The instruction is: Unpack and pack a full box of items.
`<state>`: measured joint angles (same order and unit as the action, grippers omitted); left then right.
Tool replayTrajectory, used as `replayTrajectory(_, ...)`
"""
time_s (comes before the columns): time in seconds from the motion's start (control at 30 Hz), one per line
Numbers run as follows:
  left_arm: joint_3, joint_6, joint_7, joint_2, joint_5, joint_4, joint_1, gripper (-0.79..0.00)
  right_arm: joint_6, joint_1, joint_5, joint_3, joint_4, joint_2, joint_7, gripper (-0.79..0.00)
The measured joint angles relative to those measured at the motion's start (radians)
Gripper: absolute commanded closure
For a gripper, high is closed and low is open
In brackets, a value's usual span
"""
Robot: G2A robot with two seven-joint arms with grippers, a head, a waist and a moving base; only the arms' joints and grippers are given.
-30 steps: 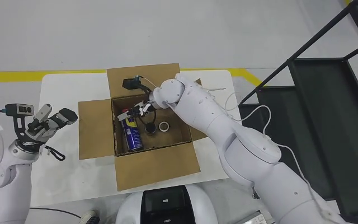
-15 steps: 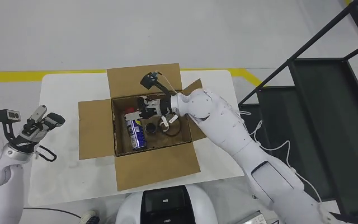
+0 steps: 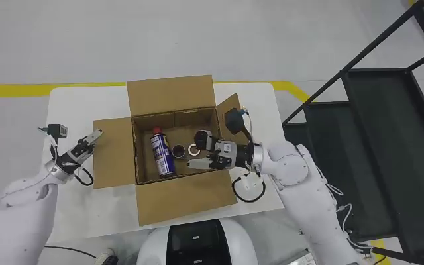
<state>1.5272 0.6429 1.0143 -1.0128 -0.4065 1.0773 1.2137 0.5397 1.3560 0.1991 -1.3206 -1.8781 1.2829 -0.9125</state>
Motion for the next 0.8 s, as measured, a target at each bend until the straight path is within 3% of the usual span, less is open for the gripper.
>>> replayTrajectory(0.13,0.006,0.003,0.037,0.001,-0.069,0.037,0.025,-0.785,-0.001,0.066,-0.013,-0.067,-0.044,-0.014,0.018,-0.785)
replayTrajectory(0.47,0.045,-0.067,0.196,0.012,-0.274,0.246,0.152,-0.785,0.093,0.275,-0.051,-0.272,-0.131,-0.043,0.135,-0.785)
replayTrajectory(0.8,-0.067,-0.138,0.129,-0.001,-0.132,0.391,0.128,-0.785,0.062,0.381,-0.038,-0.381,-0.102,-0.052,0.283,-0.785)
